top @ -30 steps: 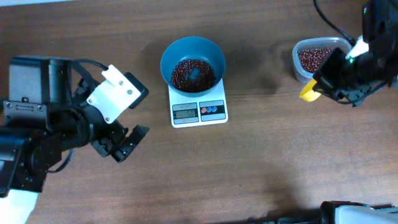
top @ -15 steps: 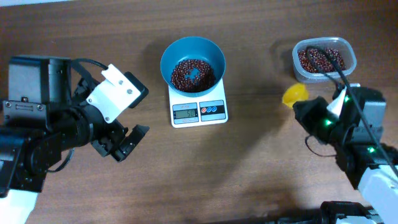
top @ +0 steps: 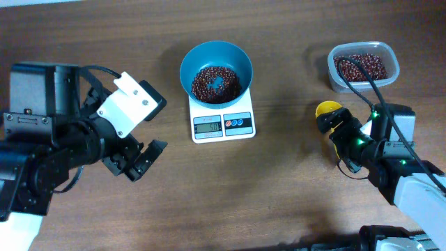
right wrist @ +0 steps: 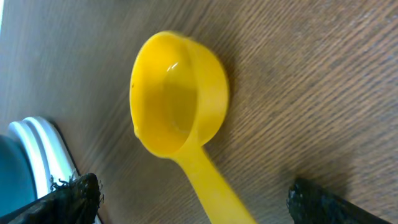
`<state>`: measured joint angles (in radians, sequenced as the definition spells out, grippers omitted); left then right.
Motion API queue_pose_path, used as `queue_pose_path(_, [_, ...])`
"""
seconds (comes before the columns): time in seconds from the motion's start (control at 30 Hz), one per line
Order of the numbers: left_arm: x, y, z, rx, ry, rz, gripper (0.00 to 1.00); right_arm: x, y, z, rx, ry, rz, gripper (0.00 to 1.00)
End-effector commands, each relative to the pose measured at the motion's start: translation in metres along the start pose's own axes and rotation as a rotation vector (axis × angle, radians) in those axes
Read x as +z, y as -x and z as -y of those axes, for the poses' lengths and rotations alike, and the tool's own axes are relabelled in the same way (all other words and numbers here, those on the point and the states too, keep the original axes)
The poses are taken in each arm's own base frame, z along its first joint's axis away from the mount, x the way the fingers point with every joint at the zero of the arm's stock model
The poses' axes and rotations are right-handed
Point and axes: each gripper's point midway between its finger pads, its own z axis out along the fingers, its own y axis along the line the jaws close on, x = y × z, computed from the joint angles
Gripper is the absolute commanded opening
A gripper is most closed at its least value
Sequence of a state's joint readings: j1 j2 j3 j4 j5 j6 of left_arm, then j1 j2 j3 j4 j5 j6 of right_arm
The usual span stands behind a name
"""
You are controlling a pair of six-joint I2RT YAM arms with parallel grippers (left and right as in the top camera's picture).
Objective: Scoop item into bowl and weigh 50g on scale
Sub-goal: 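Lower the yellow scoop onto the table and open the right gripper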
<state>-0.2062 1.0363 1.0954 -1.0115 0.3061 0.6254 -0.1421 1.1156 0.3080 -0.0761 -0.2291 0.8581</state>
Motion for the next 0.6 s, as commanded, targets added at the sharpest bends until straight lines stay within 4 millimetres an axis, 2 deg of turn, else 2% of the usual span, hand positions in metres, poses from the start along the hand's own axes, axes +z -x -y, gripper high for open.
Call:
queue_pose_path(0.0, [-0.004,0.004,-0.003,0.013,0.01,0.012,0.99,-0.001,0.002,0.01,0.096,-0.064,0.014,0.99])
queue_pose_path(0.07, [-0.004,0.004,-0.003,0.013,0.01,0.012,0.99,-0.011,0.002,0.033,0.254,-0.223,0.029,0.98])
queue_pose_path(0.13, [-0.004,0.004,-0.003,0.013,0.01,0.012,0.99,-0.032,0.001,0.052,0.407,-0.4,0.049,0.99])
queue_pose_path(0.17, [-0.004,0.004,-0.003,0.013,0.01,0.012,0.99,-0.044,0.004,0.053,0.445,-0.457,0.061,0.99])
queue_pose_path(0.23, [-0.004,0.004,-0.003,0.013,0.01,0.012,0.99,-0.052,0.018,0.035,0.442,-0.433,0.081,0.99])
queue_pose_path(0.33, [-0.004,0.004,-0.003,0.013,0.01,0.012,0.99,-0.059,0.043,-0.015,0.326,-0.292,0.07,0.99])
queue_pose_path(0.37, [-0.004,0.004,-0.003,0.013,0.01,0.012,0.99,-0.07,0.057,-0.058,0.14,-0.166,0.039,0.99])
queue_pose_path(0.4, [-0.004,0.004,-0.003,0.013,0.01,0.012,0.99,-0.081,0.065,-0.088,0.045,-0.072,0.025,0.99])
queue_pose_path(0.47, [-0.004,0.004,-0.003,0.013,0.01,0.012,0.99,-0.112,0.077,-0.157,-0.047,0.157,0.005,0.99])
queue_pose_path(0.5, [-0.004,0.004,-0.003,0.013,0.01,0.012,0.99,-0.125,0.079,-0.181,-0.07,0.246,-0.009,0.99])
queue_pose_path(0.53, [-0.004,0.004,-0.003,0.013,0.01,0.012,0.99,-0.135,0.083,-0.197,-0.091,0.306,-0.002,0.99])
queue_pose_path(0.57, [-0.004,0.004,-0.003,0.013,0.01,0.012,0.99,-0.138,0.086,-0.203,-0.099,0.324,0.014,0.99])
